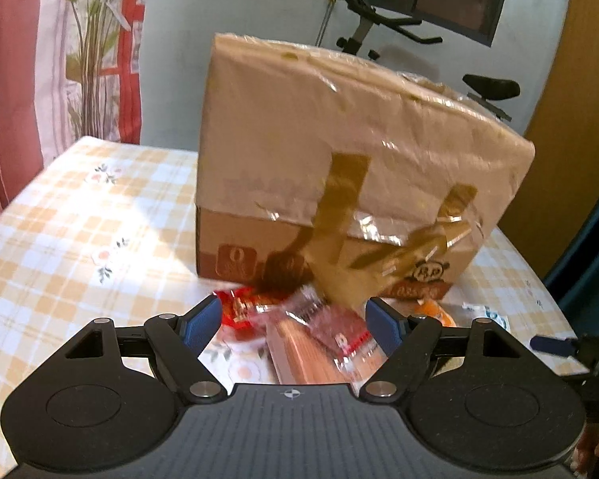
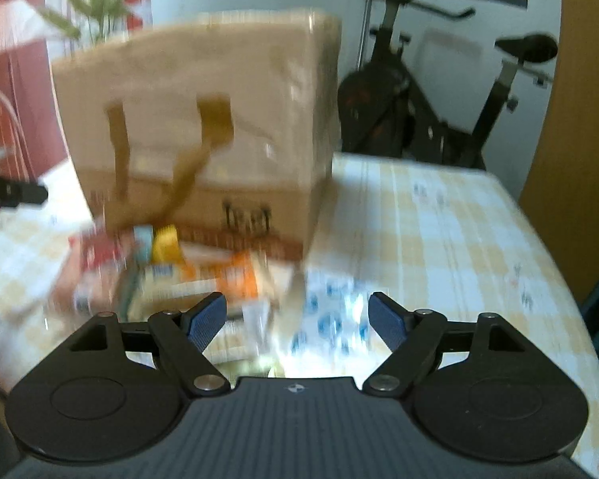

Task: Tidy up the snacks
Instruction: 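Grasp the gold foil packet with the right tool while the left tool reaches the clear bread bag, then close the left tool on a small clear wrapper while the right tool holds the gold packet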

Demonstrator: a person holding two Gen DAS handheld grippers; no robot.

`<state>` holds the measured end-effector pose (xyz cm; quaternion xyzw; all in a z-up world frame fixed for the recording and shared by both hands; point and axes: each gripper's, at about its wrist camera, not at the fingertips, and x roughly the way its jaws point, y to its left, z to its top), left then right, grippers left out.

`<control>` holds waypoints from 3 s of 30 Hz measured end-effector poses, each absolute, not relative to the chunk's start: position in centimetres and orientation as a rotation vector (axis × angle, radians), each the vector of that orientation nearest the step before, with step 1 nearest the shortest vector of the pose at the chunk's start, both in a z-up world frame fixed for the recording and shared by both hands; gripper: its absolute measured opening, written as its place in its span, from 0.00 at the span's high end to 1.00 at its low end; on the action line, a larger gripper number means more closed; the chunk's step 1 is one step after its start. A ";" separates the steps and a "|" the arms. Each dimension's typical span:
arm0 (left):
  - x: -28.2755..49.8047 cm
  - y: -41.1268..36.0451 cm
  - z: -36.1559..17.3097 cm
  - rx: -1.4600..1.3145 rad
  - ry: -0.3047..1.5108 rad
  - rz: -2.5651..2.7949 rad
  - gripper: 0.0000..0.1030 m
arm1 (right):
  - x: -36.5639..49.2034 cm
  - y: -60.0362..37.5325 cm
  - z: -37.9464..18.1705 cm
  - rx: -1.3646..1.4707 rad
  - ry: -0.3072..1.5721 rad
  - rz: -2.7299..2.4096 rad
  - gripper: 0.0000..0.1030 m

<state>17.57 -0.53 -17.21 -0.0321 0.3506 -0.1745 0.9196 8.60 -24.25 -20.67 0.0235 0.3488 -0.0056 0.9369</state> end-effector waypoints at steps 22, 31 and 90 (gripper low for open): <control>17.2 -1.4 -19.0 -0.062 0.794 -0.371 0.22 | 8.0 -22.4 -23.9 -0.015 0.864 0.099 0.43; 17.6 -2.9 -19.9 -0.039 0.846 -0.395 0.21 | 9.5 -22.2 -24.4 -0.002 0.818 0.067 0.42; 19.8 -0.2 -21.2 -0.222 0.842 -0.284 0.51 | 8.5 -22.6 -24.5 0.061 0.782 0.073 0.41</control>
